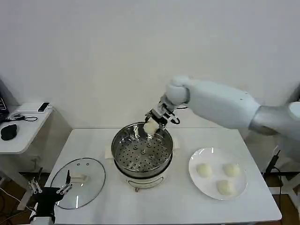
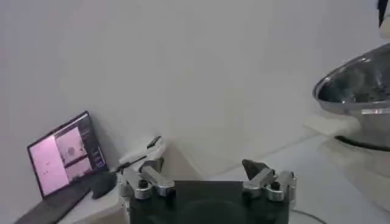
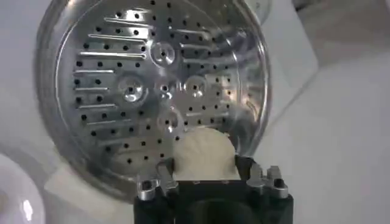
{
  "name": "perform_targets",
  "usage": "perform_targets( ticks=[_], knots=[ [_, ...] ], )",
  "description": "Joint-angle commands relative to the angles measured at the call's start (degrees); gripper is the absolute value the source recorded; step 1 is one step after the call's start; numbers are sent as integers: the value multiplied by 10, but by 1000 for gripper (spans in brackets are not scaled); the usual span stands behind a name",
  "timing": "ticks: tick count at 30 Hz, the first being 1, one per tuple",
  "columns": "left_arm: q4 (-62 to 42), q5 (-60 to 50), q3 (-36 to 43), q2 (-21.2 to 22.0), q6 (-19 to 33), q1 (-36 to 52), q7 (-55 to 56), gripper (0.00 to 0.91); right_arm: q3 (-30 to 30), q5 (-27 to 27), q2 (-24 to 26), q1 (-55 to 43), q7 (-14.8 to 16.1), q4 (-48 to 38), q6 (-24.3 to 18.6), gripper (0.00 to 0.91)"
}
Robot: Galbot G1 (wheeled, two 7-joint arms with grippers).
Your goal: Take steamed baozi put them in steamer then cover it.
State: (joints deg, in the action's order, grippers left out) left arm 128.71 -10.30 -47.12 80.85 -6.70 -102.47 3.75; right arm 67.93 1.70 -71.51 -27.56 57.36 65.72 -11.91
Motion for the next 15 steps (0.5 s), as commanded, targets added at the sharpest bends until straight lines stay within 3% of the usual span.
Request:
perform_targets(
  ticks=[1, 15],
  knots=[
    [-1, 0, -2, 0, 0, 0, 0, 907, 13, 70, -56, 39, -24, -68, -83, 685],
    [-11, 0, -3, 2, 1, 8, 1, 907, -6, 121, -91, 72, -49, -144, -129, 685]
  ],
)
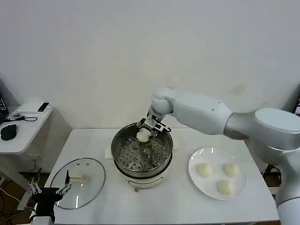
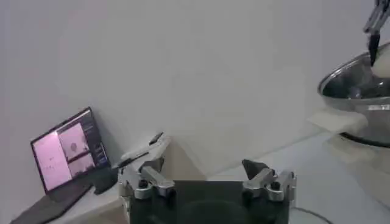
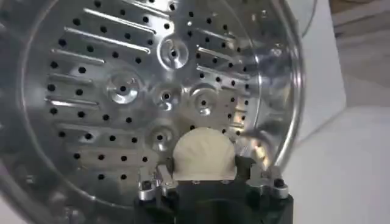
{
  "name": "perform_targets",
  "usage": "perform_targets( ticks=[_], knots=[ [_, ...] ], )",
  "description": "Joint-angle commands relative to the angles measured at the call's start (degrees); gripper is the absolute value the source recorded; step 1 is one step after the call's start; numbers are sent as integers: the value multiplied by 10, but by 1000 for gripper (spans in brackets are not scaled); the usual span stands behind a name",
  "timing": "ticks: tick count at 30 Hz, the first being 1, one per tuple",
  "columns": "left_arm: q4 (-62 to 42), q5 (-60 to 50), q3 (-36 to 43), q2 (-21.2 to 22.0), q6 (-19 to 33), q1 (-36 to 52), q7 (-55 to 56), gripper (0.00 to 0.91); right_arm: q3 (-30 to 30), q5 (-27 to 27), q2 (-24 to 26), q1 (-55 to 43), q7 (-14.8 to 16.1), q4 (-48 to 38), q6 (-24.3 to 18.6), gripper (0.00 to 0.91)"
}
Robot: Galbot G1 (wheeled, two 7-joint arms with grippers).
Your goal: Take steamed baozi put them in steamer then cover it.
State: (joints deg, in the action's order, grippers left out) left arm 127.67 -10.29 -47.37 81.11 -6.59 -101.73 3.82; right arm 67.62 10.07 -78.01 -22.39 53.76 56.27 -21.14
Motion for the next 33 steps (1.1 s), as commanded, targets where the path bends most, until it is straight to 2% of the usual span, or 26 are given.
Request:
perform_targets(
  ticks=[1, 5, 6, 7, 11, 16, 18, 21, 23, 26, 27, 31, 33],
  knots=[
    [-1, 0, 0, 0, 0, 0, 0, 907, -4, 38, -28, 22, -14, -50, -38, 685],
    [0, 0, -2, 0, 1, -1, 0, 907, -7, 42, -31, 22, -16, -51, -38, 715],
    [0, 0, -3, 0, 1, -1, 1, 907, -8, 41, -31, 21, -17, -51, -37, 867],
    [0, 0, -3, 0, 1, -2, 0, 907, -8, 37, -29, 18, -19, -46, -35, 907],
    [0, 1, -4, 1, 1, -2, 1, 907, -2, 3, -15, 0, -20, -16, -21, 907],
    [1, 2, -3, 2, 1, -2, 1, 907, -2, -28, 25, -47, -7, 48, 17, 907],
    [0, 3, -3, 1, 2, -3, 1, 907, 13, -91, 63, -89, 0, 113, 61, 907],
    [-3, 4, -1, 0, 4, -4, 2, 907, 20, -132, 113, -124, -1, 169, 95, 907],
    [-3, 4, 1, -2, 5, -5, 2, 907, 14, -138, 143, -139, -1, 191, 109, 907],
    [-5, 7, 1, -6, 6, -6, 3, 907, 16, -174, 197, -164, -1, 231, 145, 907],
    [-5, 8, 1, -8, 6, -6, 3, 907, 30, -186, 240, -179, 1, 254, 166, 907],
    [-2, 16, 3, -18, 6, -7, 3, 907, 71, -190, 319, -200, 2, 314, 210, 907],
    [0, 22, 1, -21, 6, -5, 3, 907, 98, -191, 385, -203, 1, 358, 234, 907]
  ],
)
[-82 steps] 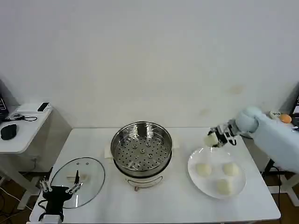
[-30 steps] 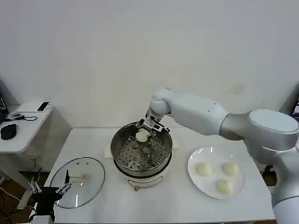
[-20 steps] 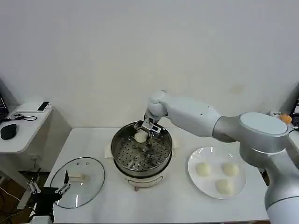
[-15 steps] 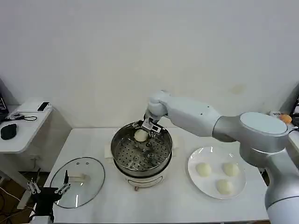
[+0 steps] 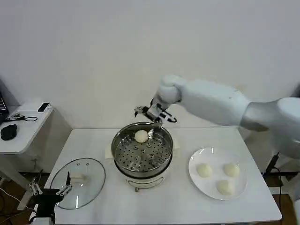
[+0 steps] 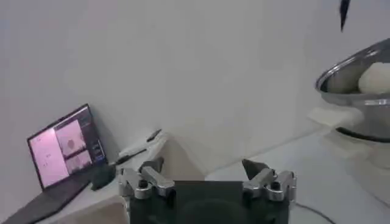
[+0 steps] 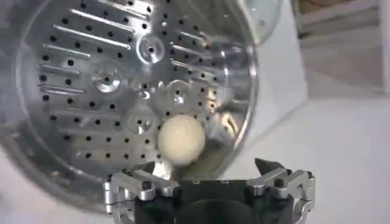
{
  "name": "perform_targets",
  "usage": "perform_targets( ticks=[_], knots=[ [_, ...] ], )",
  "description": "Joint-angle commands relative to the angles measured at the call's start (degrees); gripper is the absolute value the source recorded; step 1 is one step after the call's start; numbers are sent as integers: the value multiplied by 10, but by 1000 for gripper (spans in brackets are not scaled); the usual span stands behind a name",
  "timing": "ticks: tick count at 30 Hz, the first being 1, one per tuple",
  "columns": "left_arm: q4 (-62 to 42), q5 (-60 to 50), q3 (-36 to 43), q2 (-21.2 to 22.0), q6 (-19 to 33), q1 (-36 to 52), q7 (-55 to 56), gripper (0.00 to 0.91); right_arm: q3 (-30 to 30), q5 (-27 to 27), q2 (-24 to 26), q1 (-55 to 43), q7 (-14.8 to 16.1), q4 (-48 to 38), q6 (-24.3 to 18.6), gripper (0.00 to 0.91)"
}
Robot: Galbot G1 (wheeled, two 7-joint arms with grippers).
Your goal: Take steamed baozi put them in steamer then cover it.
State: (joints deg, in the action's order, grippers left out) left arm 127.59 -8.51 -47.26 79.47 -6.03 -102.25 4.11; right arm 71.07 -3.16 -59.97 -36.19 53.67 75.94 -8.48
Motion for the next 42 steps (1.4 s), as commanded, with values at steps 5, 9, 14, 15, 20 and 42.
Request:
perform_targets(
  ticks=[5, 9, 14, 15, 20, 42],
  knots=[
    [-7, 21, -3, -23, -2, 13, 1, 907, 104, -45, 327, -50, -15, 229, 139, 907],
    [-13, 24, -1, -32, -2, 22, 0, 907, 125, -10, 386, -19, -20, 256, 152, 907],
    [-11, 25, 5, -35, -3, 30, -3, 907, 37, 2, 429, 112, -29, 260, 171, 907],
    [-11, 24, 6, -36, -3, 30, -3, 907, 25, 3, 434, 143, -32, 259, 176, 907],
    [-15, 24, 10, -37, -3, 34, -2, 907, -71, 29, 429, 283, -45, 241, 197, 907],
    [-22, 16, -4, -28, -4, 31, -4, 907, -168, 46, 262, 387, -58, 65, 238, 907]
  ],
)
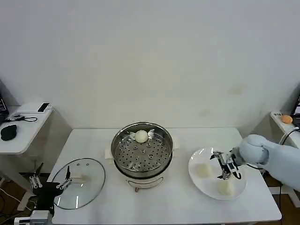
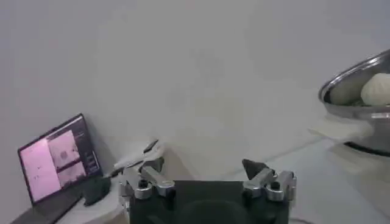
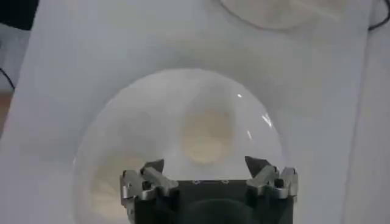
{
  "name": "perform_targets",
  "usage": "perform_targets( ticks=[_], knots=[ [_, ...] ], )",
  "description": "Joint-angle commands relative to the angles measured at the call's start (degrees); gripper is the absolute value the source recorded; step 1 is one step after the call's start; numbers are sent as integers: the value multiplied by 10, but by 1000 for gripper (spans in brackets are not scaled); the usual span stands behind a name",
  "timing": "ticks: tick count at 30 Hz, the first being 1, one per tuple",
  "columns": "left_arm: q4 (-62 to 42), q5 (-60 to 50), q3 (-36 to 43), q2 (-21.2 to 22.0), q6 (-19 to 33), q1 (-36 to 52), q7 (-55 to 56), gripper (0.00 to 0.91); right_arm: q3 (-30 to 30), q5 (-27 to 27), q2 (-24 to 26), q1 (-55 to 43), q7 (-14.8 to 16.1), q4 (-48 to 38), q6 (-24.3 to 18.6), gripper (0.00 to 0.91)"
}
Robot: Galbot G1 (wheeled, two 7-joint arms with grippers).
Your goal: Take steamed baozi put them in steamer then cover it.
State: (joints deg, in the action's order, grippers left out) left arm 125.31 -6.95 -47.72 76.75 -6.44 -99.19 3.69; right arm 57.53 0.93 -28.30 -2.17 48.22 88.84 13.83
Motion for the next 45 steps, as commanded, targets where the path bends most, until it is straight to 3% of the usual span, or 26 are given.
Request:
perform_targets(
  ticks=[1, 6, 8, 19, 32, 40, 45],
  knots=[
    [-1, 0, -1, -1, 0, 1, 0, 907, -32, 3, -61, 46, -4, -70, 16, 907],
    [-4, 1, -4, -2, 0, 1, -1, 907, -26, 3, -81, 41, 4, -82, 20, 907],
    [-5, 1, -5, -3, 0, 2, -1, 907, -24, 3, -85, 39, 10, -83, 22, 836],
    [-8, 2, -7, -2, 0, 4, -1, 907, -17, 5, -92, 37, 24, -88, 29, 665],
    [0, 2, -9, 0, -1, 0, -1, 907, -15, -6, -84, 10, 50, -78, 26, 635],
    [2, 3, -10, -1, -1, 2, -1, 907, 34, -56, -50, -120, 55, -46, 32, 635],
    [-6, 3, -5, 4, 2, 7, 0, 907, 60, -100, -55, -199, 58, -28, 42, 635]
  ],
)
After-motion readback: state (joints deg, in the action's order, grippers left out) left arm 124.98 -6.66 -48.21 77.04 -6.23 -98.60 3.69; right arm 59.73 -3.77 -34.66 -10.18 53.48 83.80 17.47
